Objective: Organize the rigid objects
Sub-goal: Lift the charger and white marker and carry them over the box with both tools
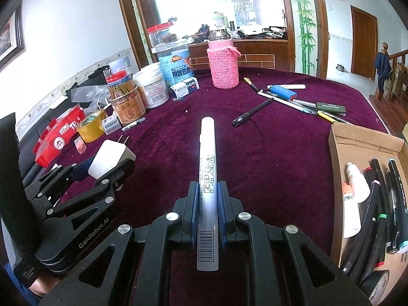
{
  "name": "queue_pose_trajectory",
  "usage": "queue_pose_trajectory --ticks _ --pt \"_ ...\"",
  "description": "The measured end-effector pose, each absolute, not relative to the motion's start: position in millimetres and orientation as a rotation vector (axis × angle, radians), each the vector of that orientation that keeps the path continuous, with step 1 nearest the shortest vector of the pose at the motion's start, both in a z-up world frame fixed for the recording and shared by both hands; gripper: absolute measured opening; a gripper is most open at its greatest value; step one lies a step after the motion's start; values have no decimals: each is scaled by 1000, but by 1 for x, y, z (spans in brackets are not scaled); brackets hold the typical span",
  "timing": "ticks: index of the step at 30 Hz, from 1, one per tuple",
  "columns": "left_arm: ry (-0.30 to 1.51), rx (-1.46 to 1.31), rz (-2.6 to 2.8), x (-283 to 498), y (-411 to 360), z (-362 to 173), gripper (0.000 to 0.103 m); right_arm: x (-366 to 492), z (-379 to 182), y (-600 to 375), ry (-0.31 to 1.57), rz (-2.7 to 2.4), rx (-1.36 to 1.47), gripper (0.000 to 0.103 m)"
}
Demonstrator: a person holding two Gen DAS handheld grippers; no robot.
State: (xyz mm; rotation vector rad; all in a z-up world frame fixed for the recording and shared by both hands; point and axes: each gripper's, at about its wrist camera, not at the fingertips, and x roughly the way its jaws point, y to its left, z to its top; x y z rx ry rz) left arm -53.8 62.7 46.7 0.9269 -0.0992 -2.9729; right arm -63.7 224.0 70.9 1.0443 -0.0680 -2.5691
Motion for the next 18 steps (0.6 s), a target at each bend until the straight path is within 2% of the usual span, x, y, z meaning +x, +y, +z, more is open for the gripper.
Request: queue_pose_trajectory --ticks 7,18 --pt "-117 903 -2984 -52 65 48 44 -63 74 228 -77 -2578 1038 12" --pt "-158 858 -3036 -43 78 53 44 -43 96 270 -210 -2655 975 13"
